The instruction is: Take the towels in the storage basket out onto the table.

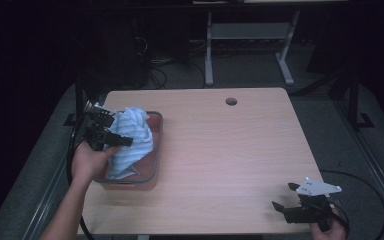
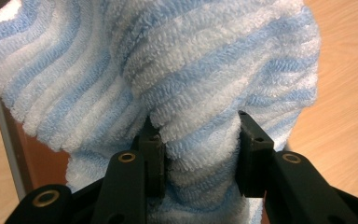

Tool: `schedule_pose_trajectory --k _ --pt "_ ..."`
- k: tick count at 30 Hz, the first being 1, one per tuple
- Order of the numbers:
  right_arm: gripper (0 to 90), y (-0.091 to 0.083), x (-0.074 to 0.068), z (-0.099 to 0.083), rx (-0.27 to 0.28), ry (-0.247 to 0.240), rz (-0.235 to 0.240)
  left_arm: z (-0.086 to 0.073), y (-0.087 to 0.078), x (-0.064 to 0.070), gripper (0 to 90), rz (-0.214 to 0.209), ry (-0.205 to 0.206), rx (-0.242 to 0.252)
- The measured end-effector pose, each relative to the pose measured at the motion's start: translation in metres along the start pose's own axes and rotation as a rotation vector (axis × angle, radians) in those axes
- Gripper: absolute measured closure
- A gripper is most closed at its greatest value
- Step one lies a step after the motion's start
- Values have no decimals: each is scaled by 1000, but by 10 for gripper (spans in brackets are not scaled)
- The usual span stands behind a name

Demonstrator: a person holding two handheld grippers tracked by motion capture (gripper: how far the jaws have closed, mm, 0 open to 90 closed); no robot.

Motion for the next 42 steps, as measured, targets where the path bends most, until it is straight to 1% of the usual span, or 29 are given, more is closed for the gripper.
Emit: schedule_pose_trajectory --k 7,12,15,19,22,25,29,31,36,38,39,42 --pt "141 -1 1 0 2 1 0 13 -10 7 609 -11 22 27" --pt "141 0 1 1 3 1 2 21 -19 13 608 -18 46 39" --pt "141 1 0 1 1 -1 0 26 -27 17 608 -28 54 56" --pt "141 1 0 1 1 -3 0 34 -33 22 607 -53 59 81" --pt "141 1 0 1 3 0 1 39 -35 27 607 -55 73 83" --pt "140 0 1 1 3 0 0 47 -36 34 607 -52 99 76" --pt "141 0 1 1 4 0 0 54 -35 39 607 -56 111 81" --pt "141 0 1 1 4 2 0 57 -34 41 607 -66 111 82" --pt "141 0 2 1 5 1 -1 66 -32 50 607 -81 132 84" --pt "141 0 1 1 4 1 0 69 -29 53 606 -103 135 87" --pt "141 0 1 1 5 0 1 71 -28 55 606 -113 139 80" --pt "141 0 1 1 5 0 2 75 -23 60 606 -121 143 84"
Point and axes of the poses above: each handheld gripper's, and its own axes: y roughly forward along the jaws, z roughly out of its top, x roughly to its right, the point moved 3 cm from there along y, roughly forward along the jaws, and after that the axes turned 14 degrees about y, right-handed, at the moved point
